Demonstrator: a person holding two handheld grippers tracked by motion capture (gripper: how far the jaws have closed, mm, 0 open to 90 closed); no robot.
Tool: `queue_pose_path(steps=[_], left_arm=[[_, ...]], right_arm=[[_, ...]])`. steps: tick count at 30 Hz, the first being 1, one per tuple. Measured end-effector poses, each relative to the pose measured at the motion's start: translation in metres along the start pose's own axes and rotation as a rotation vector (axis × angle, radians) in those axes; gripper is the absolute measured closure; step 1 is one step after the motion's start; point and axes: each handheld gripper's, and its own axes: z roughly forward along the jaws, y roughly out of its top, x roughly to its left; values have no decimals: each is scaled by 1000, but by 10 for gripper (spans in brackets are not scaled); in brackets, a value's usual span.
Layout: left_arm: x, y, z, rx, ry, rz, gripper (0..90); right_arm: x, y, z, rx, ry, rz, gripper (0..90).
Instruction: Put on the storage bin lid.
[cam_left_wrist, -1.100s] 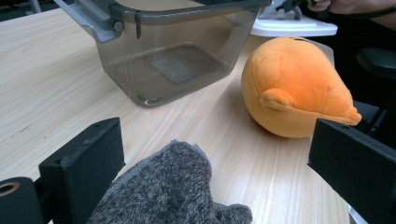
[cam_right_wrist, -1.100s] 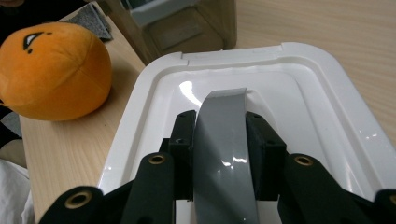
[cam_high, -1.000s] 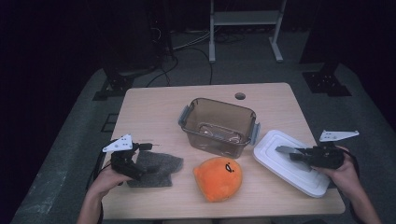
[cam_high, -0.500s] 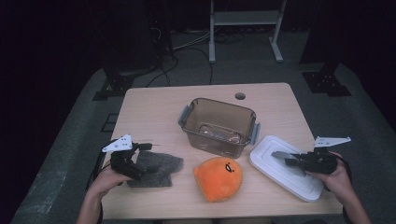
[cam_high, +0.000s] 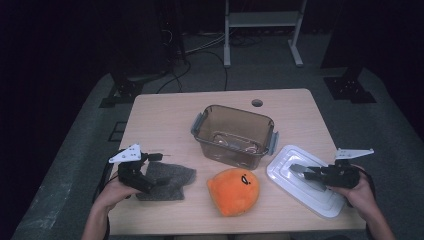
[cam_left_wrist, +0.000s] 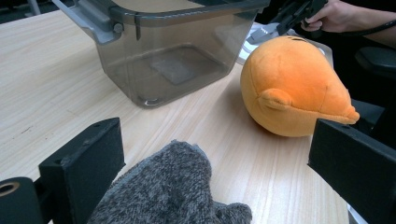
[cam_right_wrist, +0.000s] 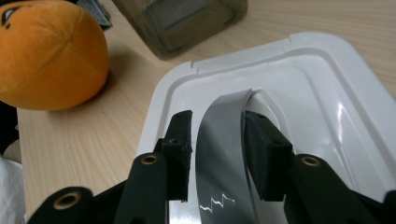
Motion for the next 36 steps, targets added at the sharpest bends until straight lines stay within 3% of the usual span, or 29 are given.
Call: queue_pose_path(steps=[8,14,23,36], left_arm=[[0,0,1,2,-1,2,29],[0,1,1,2,-2,6,29],[0,0,2,5,1,12,28],[-1,0,4,6,2,13,28]], right_arm=[[6,12,-12,-71,-22,-10,530],[24,29,-17,-104,16,-56,476],[52,50,-14,-101,65,-115,388],[86,65,-5,-73,123,-168,274]])
